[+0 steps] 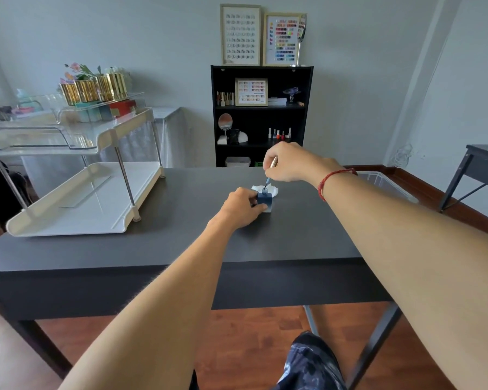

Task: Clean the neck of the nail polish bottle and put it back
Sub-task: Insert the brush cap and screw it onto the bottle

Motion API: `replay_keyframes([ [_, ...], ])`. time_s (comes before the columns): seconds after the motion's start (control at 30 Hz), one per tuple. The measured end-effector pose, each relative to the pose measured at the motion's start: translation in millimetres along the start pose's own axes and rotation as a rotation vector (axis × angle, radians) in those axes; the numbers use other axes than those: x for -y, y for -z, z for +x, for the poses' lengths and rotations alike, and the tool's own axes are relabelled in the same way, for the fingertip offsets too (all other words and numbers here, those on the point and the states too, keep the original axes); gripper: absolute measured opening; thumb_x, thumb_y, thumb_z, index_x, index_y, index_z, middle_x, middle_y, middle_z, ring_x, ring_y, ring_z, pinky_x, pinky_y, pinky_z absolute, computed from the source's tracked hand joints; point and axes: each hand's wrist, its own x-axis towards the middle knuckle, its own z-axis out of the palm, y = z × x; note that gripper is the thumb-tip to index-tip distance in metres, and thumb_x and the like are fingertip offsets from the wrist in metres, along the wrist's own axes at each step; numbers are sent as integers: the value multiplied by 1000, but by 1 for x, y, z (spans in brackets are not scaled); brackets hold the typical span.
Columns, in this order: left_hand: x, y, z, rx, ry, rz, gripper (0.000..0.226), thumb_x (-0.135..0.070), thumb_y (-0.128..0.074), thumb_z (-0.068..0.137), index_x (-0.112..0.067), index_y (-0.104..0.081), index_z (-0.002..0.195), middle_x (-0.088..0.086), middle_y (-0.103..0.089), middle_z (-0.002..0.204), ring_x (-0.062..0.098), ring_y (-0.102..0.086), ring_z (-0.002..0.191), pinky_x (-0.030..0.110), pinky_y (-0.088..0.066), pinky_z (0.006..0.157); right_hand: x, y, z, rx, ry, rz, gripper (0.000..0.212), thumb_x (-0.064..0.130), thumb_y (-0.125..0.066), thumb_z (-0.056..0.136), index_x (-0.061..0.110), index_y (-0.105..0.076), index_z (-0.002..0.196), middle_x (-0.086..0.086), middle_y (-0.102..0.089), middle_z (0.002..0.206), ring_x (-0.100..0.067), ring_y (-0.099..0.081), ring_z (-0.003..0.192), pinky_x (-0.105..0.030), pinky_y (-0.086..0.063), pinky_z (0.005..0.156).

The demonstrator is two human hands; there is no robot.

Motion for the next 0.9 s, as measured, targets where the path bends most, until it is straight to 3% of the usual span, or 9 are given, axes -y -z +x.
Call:
replay_keyframes([
  [0.13,0,0,0,-9,1,-3,17,-24,-63,90,-7,-65,95,-3,-50,70,20,-45,71,26,-37,70,0,-4,3,5,13,-6,20,10,-52,84,23,-66,88,-2,-62,107,-23,-58,98,-42,-52,89],
  [0.3,0,-1,0,-14,-3,-4,23,-24,-63,90,-5,-67,103,-5,-48,67,19,-45,70,27,-37,69,1,-10,6,20,20,-31,20,8,-54,83,26,-63,84,-3,-60,113,-25,-58,100,-45,-51,92],
  [0.6,1,-1,0,-17,-2,-10,27,-25,-62,91,-5,-66,108,3,-55,81,22,-49,75,28,-40,72,3,-9,8,61,57,-84,22,8,-56,82,29,-62,79,0,-62,111,-23,-59,98,-44,-53,89],
  [0.77,0,-2,0,-7,-1,2,28,-25,-62,92,-5,-65,111,10,-62,89,24,-53,77,36,-48,77,-3,-22,8,95,31,-109,18,10,-62,84,26,-64,93,-1,-58,109,-24,-59,96,-45,-53,90],
  [0.9,1,-1,0,-18,-2,3,26,-24,-61,92,-5,-65,109,12,-63,91,26,-53,78,36,-48,76,-7,-25,9,40,20,-8,30,15,-73,80,15,-63,109,-3,-55,103,-23,-56,90,-34,-49,76],
])
